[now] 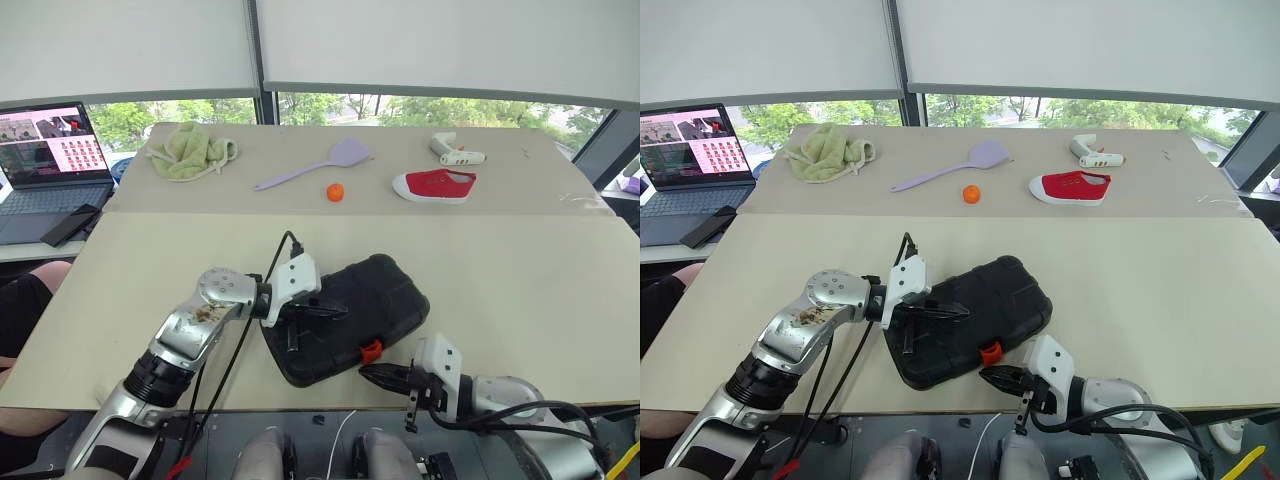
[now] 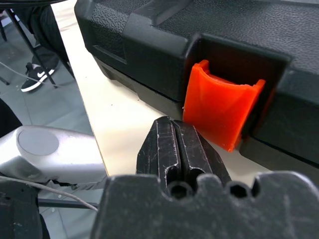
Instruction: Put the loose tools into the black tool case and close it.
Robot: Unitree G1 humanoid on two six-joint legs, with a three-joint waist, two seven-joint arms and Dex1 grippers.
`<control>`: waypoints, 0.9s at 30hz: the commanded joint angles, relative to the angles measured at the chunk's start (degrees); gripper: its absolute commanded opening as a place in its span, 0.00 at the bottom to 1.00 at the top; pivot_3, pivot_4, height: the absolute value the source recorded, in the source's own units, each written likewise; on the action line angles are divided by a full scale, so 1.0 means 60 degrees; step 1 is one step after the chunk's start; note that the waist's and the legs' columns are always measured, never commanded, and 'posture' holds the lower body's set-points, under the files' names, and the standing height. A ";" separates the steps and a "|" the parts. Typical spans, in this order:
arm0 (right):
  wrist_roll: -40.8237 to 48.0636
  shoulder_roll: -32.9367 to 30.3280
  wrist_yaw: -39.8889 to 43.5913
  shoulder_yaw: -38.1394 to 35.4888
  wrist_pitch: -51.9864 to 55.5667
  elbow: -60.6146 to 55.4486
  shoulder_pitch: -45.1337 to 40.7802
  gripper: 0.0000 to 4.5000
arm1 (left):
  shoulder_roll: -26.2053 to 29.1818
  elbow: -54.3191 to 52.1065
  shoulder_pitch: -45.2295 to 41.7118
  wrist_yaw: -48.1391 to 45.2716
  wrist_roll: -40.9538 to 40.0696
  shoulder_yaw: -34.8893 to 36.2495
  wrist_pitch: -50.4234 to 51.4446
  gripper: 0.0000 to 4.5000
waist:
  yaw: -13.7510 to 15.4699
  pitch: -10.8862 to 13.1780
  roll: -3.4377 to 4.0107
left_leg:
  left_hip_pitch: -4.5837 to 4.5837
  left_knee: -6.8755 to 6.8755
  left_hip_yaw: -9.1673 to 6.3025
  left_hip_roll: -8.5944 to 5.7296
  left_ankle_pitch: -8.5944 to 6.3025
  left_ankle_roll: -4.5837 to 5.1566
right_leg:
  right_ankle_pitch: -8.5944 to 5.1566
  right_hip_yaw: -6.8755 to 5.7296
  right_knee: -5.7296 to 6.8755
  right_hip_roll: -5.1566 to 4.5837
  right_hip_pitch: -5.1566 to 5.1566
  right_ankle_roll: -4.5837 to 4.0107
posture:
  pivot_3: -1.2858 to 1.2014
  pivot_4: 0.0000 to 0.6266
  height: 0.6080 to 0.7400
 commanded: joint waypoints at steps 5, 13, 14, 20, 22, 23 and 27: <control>0.0453 -0.0343 -0.0013 -0.0803 0.0013 -0.0539 -0.0221 0.00 | 0.0184 0.0557 0.0570 -0.0208 0.0273 -0.0742 0.0583 0.01 | 0.0018 -0.0001 0.0001 | 0.0002 0.0000 0.0000 0.0000 -0.0001 -0.0001 | 0.0000 0.0004 0.0000 -0.0005 0.0001 -0.0001 | 0.52 0.24 1.00; 0.0641 -0.0695 0.0041 -0.0998 0.0210 -0.0546 -0.0330 0.00 | 0.0159 0.0595 0.0572 -0.0210 0.0284 -0.0759 0.0566 0.01 | 0.0034 -0.0006 0.0003 | 0.0006 -0.0007 -0.0001 0.0001 -0.0002 0.0000 | -0.0001 0.0005 -0.0004 -0.0007 0.0001 -0.0004 | 0.52 0.24 1.00; 0.0612 -0.0644 0.0012 -0.0933 0.0188 -0.0481 -0.0410 0.00 | 0.0141 0.0623 0.0554 -0.0204 0.0296 -0.0766 0.0554 0.01 | 0.0032 -0.0006 0.0003 | 0.0007 -0.0008 -0.0001 0.0001 -0.0002 -0.0001 | -0.0002 0.0006 -0.0004 -0.0008 0.0001 -0.0005 | 0.52 0.24 1.00; 0.0461 -0.0350 -0.0056 -0.0542 0.0120 -0.0200 -0.0755 0.00 | 0.0081 0.0753 0.0444 -0.0166 0.0326 -0.0763 0.0571 0.01 | 0.0009 -0.0008 0.0001 | 0.0031 -0.0009 -0.0003 0.0007 -0.0003 -0.0001 | -0.0006 0.0010 -0.0005 -0.0005 -0.0002 -0.0006 | 0.52 0.24 1.00; 0.0443 -0.0237 -0.0059 -0.0464 0.0100 -0.0120 -0.0841 0.00 | 0.0083 0.0764 0.0435 -0.0163 0.0302 -0.0763 0.0652 0.01 | 0.0003 -0.0008 0.0001 | 0.0037 -0.0011 -0.0010 0.0008 -0.0003 -0.0002 | -0.0015 0.0012 -0.0005 -0.0006 -0.0003 0.0005 | 0.52 0.24 1.00; 0.0439 -0.0142 -0.0105 -0.0425 0.0092 -0.0078 -0.0904 0.00 | 0.0092 0.0762 0.0438 -0.0166 0.0284 -0.0769 0.0725 0.01 | -0.0001 -0.0008 0.0001 | 0.0037 -0.0011 -0.0012 0.0008 -0.0004 -0.0003 | -0.0016 0.0016 -0.0006 -0.0006 -0.0003 0.0007 | 0.52 0.24 1.00; 0.0390 0.0176 -0.0214 -0.0287 0.0039 0.0091 -0.1133 0.00 | 0.0111 0.0749 0.0447 -0.0208 0.0194 -0.0817 0.1143 0.01 | -0.0042 -0.0011 -0.0004 | 0.0051 -0.0013 -0.0014 0.0013 -0.0009 -0.0012 | -0.0015 0.0031 -0.0005 -0.0008 -0.0004 0.0006 | 0.52 0.24 1.00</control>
